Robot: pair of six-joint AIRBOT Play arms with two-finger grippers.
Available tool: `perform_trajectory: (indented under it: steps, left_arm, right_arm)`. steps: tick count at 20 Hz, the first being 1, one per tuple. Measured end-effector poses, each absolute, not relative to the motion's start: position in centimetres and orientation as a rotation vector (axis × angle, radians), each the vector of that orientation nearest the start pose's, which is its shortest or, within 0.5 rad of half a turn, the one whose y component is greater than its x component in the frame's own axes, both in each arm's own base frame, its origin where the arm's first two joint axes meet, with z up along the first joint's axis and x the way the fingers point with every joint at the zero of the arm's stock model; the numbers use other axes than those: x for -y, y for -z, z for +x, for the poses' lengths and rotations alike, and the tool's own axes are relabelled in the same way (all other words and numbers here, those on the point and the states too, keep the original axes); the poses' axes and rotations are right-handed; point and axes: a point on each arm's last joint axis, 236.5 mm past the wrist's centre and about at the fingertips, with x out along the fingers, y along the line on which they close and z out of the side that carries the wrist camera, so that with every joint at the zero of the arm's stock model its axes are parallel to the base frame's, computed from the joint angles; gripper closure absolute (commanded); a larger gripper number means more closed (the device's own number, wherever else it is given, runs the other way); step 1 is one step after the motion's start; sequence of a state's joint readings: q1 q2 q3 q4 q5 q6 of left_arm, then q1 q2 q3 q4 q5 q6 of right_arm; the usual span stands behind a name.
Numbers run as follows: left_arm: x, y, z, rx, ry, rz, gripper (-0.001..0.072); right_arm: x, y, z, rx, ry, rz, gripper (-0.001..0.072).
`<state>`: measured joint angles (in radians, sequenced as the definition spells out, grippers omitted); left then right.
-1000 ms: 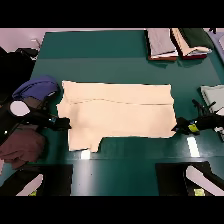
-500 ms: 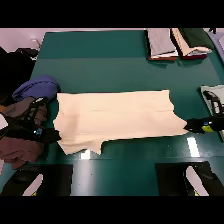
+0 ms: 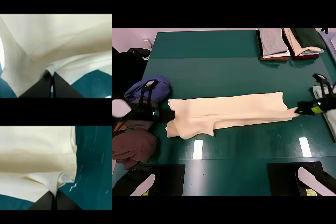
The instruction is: Fold the shirts.
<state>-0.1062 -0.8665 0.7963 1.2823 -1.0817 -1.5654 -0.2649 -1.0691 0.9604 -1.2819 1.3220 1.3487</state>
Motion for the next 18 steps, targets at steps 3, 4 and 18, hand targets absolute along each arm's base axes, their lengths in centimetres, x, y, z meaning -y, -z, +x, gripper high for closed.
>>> perform_trajectory:
  steps: [3, 4, 18]
  left_arm:
    - [9.0, -1.9, 33.5, -1.140, 0.219, -0.197, 0.0679]
    - [9.0, -1.5, 34.6, -1.137, 0.212, -0.197, 0.0679]
    - [11.7, -3.2, 39.0, -1.108, 0.268, -0.288, 0.0680]
  right_arm:
    - [0.6, -0.4, 33.4, -1.373, -0.136, 0.256, 0.0694]
    - [0.3, -0.3, 34.6, -1.371, -0.146, 0.263, 0.0693]
    - [4.6, 3.4, 36.0, -1.396, -0.204, 0.556, 0.0120]
